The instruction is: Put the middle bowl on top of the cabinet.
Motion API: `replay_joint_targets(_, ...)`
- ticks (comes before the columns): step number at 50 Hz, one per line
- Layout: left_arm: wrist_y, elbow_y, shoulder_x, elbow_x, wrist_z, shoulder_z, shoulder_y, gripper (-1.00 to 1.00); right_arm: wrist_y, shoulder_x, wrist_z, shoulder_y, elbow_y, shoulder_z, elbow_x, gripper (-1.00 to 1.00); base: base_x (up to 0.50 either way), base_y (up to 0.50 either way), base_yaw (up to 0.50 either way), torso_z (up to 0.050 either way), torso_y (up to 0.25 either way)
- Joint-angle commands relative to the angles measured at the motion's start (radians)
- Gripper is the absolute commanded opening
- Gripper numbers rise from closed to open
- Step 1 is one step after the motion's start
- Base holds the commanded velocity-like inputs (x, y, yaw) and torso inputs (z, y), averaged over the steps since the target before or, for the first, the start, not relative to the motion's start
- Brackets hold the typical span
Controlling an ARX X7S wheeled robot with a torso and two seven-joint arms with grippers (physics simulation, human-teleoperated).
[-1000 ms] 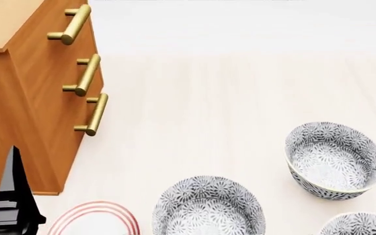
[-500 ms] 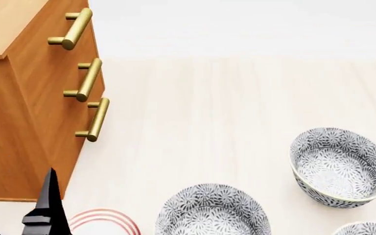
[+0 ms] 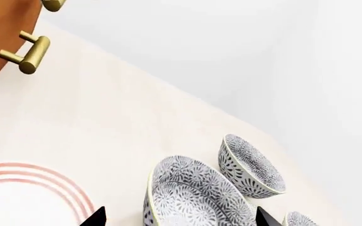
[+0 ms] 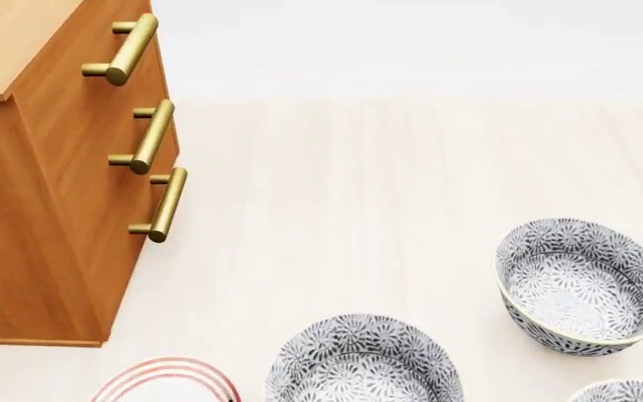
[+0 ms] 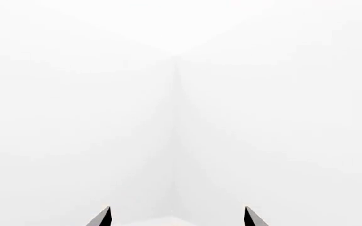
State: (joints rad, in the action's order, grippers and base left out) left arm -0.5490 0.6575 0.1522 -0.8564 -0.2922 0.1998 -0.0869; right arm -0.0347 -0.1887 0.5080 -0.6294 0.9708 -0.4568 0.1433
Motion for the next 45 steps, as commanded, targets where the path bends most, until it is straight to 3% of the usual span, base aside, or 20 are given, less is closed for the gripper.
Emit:
replay_joint_targets(1,0.037,-0.024,-0.035,-0.015,-0.028,-0.011,-0.016,1.00,-0.012,-0.002,-0.001,-0.017,0.004,-0.005,-0.003,1.00,0.00,0.00,0.00,0.000,0.000)
replay_joint_targets(4,-0.049,-0.096,-0.059,-0.117,-0.177,-0.069,0.050,1.00,-0.006,-0.002,0.005,-0.020,0.015,-0.012,-0.004,1.00,0.00,0.00,0.00,0.000,0.000)
replay_joint_targets(9,-0.100,-0.045,-0.071,-0.041,-0.359,-0.051,0.135,1.00,0.013,-0.005,0.008,-0.001,0.015,0.016,-0.035,1.00,0.00,0.00,0.00,0.000,0.000)
replay_joint_targets(17,-0.173,0.026,-0.082,0.003,-0.513,0.009,0.190,1.00,0.027,-0.007,0.016,0.017,0.015,0.034,-0.045,1.00,0.00,0.00,0.00,0.000,0.000)
replay_joint_targets(25,-0.212,0.076,-0.092,-0.010,-0.577,0.067,0.212,1.00,0.027,-0.003,0.022,0.016,0.019,0.049,-0.060,1.00,0.00,0.00,0.00,0.000,0.000)
replay_joint_targets(45,-0.145,-0.015,-0.109,0.027,-0.570,0.198,0.204,1.00,0.000,-0.005,0.027,-0.013,0.022,0.029,-0.041,1.00,0.00,0.00,0.00,0.000,0.000)
